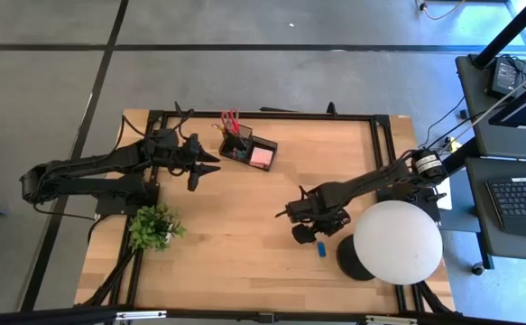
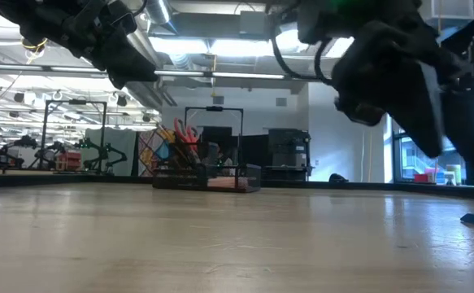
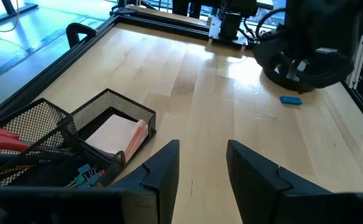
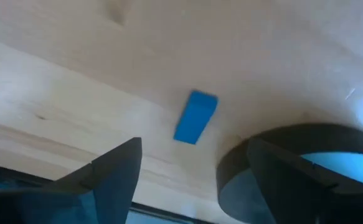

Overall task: Pick and place office supplies into organizer
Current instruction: Put the blue eraser into the black desk organizer

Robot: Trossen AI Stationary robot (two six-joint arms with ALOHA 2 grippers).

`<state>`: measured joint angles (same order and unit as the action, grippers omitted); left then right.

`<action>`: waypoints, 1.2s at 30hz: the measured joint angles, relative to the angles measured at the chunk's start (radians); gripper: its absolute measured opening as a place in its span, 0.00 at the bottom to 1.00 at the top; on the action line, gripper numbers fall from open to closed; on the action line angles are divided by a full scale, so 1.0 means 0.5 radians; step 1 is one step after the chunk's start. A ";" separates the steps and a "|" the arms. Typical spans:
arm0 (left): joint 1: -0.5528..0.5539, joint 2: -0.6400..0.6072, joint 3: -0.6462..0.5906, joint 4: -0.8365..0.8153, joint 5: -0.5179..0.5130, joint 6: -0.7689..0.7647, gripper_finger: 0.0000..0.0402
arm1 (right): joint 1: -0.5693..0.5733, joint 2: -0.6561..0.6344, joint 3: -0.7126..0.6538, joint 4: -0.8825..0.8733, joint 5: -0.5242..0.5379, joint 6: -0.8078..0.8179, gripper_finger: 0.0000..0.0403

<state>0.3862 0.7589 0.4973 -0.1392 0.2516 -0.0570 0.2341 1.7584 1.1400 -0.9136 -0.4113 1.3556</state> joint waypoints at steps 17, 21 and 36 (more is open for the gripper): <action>0.000 0.000 0.000 0.000 0.000 0.000 0.32 | 0.091 0.097 -0.292 0.462 -0.154 0.212 0.73; 0.000 0.000 0.000 0.002 0.000 0.000 0.32 | 0.088 0.179 -0.288 0.505 -0.167 0.197 0.73; 0.000 0.000 0.000 -0.001 0.000 0.000 0.32 | 0.088 0.264 -0.290 0.436 -0.214 0.112 0.49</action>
<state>0.3860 0.7589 0.4973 -0.1395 0.2516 -0.0570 0.2779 1.8904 0.9951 -0.6956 -0.5182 1.4117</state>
